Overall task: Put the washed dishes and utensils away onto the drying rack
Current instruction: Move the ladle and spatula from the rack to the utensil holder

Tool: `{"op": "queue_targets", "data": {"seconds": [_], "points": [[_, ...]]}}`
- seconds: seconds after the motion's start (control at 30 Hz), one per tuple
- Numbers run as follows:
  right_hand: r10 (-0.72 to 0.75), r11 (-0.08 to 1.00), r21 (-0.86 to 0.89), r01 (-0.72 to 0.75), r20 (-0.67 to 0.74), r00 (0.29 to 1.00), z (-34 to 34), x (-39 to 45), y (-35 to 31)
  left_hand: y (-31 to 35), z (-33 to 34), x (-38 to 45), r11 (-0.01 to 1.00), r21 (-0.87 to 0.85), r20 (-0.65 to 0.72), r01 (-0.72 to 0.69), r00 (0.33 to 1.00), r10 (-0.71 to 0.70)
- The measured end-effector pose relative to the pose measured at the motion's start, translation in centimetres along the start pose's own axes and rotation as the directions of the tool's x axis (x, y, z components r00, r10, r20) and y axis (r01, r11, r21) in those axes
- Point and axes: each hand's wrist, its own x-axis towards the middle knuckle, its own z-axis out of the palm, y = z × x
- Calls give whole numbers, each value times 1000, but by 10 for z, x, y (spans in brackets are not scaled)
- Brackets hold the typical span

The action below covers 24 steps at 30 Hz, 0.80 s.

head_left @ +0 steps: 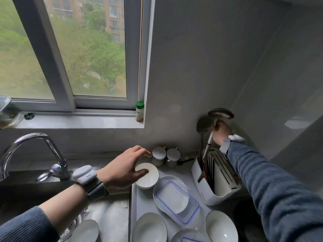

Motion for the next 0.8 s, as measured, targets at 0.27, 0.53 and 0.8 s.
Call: {"op": "queue_targets", "data": {"seconds": [0.27,0.53,0.8], "points": [[79,988,-145,-52,185,980,33,4,36,-15,10,-11,997,-25,43,78,996,-77],[166,986,-90,-141,409,897,57,4,58,-33,11,-31,984,19,78,176,981,-177],[206,966,-208,-151,273,940,67,15,55,-45,17,-45,971,-3,95,240,967,-238]]}}
